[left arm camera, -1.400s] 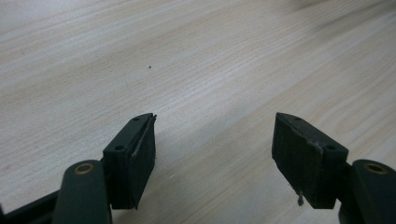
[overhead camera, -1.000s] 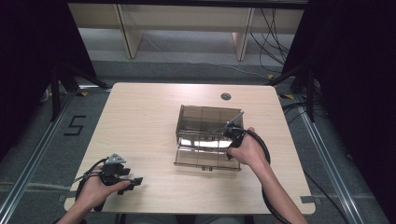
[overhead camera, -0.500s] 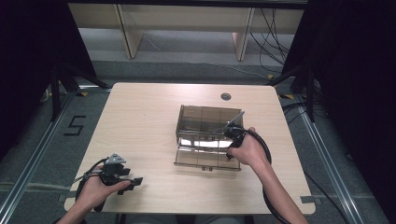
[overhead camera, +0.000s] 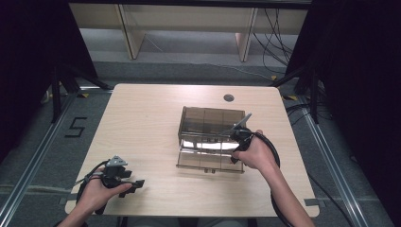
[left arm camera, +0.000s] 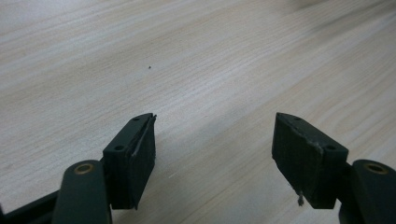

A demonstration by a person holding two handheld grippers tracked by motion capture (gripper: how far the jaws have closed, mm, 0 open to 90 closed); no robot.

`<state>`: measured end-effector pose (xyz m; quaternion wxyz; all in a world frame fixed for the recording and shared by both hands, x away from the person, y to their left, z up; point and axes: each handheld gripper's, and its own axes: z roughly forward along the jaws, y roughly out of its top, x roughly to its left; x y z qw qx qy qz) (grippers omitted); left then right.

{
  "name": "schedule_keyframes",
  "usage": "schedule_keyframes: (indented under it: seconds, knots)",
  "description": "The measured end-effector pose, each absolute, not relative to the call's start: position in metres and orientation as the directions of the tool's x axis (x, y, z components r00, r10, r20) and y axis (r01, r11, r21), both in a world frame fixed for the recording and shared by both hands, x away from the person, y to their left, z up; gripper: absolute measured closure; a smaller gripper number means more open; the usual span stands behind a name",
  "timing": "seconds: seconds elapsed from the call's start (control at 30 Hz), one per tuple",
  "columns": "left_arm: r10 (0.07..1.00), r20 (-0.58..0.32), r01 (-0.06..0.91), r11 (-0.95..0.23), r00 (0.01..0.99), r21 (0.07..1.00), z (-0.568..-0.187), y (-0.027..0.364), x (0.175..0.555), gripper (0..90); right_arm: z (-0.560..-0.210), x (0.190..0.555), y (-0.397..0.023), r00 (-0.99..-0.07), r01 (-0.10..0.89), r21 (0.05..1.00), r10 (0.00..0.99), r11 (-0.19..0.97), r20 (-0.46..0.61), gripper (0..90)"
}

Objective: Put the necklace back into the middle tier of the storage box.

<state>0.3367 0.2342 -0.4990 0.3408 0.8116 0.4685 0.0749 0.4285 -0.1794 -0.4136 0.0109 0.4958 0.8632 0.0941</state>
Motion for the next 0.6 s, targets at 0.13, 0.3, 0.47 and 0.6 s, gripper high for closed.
schedule_keyframes:
  seconds: [0.13,0.3,0.47,0.6]
  knots:
    - [0.808,-0.192,0.705,-0.340,0.558,0.622,-0.499,0.235,0.338,30.0,-0.411,0.425,-0.183,-0.505,0.853,0.195,0.860,0.485,0.072,66.0]
    - [0.808,-0.194,0.706,-0.337,0.556,0.623,-0.499,0.233,0.338,30.0,-0.405,0.424,-0.186,-0.514,0.849,0.187,0.854,0.493,0.083,64.8]
    - [0.807,-0.191,0.705,-0.342,0.559,0.621,-0.498,0.234,0.338,30.0,-0.399,0.418,-0.192,-0.493,0.858,0.210,0.866,0.468,0.081,64.8]
    - [0.808,-0.193,0.707,-0.338,0.556,0.621,-0.498,0.233,0.338,30.0,-0.398,0.414,-0.199,-0.483,0.864,0.207,0.872,0.459,0.084,64.9]
